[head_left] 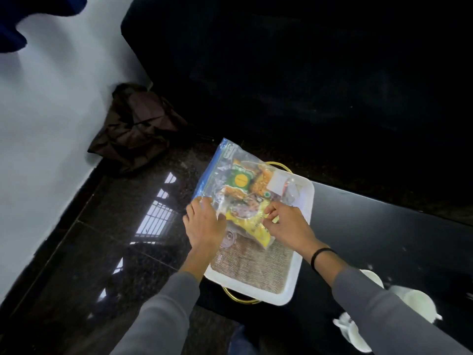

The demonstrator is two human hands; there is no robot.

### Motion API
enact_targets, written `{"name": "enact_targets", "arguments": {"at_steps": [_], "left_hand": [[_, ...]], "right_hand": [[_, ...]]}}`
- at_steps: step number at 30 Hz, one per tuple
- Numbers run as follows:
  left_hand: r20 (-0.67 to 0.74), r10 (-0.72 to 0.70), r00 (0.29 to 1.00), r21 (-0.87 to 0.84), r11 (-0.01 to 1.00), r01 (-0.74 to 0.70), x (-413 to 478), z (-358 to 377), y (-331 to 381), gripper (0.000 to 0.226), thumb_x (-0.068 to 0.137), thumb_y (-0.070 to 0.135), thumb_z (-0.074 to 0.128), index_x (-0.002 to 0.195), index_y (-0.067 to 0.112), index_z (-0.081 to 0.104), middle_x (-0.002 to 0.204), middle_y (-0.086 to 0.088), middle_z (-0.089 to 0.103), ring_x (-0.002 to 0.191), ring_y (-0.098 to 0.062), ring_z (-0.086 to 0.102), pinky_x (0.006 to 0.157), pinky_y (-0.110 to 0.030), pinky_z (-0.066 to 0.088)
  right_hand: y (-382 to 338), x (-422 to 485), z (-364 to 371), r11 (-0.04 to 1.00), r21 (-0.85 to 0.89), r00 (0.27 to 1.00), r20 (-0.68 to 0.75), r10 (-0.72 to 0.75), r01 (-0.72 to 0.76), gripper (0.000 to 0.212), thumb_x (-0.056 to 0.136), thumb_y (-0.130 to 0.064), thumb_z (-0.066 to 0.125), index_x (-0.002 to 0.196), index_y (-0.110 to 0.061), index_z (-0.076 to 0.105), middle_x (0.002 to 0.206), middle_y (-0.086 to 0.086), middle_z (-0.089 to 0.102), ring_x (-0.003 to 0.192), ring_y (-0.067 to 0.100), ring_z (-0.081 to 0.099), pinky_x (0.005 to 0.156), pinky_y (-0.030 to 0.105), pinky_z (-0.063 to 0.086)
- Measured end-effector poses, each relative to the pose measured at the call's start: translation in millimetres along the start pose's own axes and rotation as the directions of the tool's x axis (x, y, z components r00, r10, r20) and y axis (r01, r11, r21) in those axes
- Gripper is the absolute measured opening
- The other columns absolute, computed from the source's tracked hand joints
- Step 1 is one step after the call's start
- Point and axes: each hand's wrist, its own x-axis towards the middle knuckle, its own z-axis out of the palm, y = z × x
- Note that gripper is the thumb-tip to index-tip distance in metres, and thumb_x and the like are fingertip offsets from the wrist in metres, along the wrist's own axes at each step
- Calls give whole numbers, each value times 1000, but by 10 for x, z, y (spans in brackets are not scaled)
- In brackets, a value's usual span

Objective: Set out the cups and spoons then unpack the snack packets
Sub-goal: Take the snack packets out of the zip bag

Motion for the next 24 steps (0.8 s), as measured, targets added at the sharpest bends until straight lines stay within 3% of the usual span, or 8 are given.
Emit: {"name": "enact_targets", "arguments": {"at_steps": [3,8,11,15,18,20,24], "left_hand": [[56,0,998,-43,999,2,337,-33,-153,61,99,36,55,149,10,34,155,-14,37,143,-34,33,114,-49,32],[259,-90,962,-245,957,156,932,-28,-331,70,99,39,54,156,9,25,147,-21,50,135,-39,47,110,-53,40],[259,-86,962,-305,938,166,1079,-72,-365,52,97,38,60,141,12,49,129,-19,64,118,-39,60,100,-47,50],[224,66,972,-428,903,37,1032,-133,-314,38,98,40,62,114,5,66,103,-13,69,94,-29,65,83,-39,51],[169,186,968,-503,861,-78,810,-181,-230,33,98,32,63,75,13,48,72,-2,50,62,-12,45,56,-18,37],[147,233,961,-523,843,-124,664,-177,-180,34,98,22,64,71,12,46,66,-1,46,56,-8,39,51,-17,34],[127,268,955,-574,805,-149,376,-169,-67,22,94,10,65,74,10,55,67,-6,51,61,-9,44,53,-18,36]], "right_hand": [[-53,121,61,999,41,1000,-5,25,-24,17,97,-29,64,112,-20,60,93,-12,65,71,20,71,74,44,61],[-70,297,149,994,90,998,-20,67,-65,15,98,-26,63,111,-21,61,88,-16,63,64,16,72,73,45,61],[-53,307,156,986,133,993,-41,109,-103,16,98,-25,62,113,-19,63,96,-7,67,70,20,73,73,43,61],[-85,260,122,974,182,988,-46,148,-137,14,98,-27,62,112,-22,63,100,-6,68,88,22,71,77,39,60],[-189,233,85,961,259,991,-66,115,-95,7,98,-28,63,104,-27,64,101,-8,69,90,20,71,69,32,58],[-282,209,77,938,343,993,-81,84,-51,9,97,-34,65,102,-27,67,105,-7,70,81,14,73,63,22,54],[-478,130,132,833,552,991,-123,52,25,13,96,-32,67,100,-20,70,97,-1,74,78,10,75,67,22,58]]}}
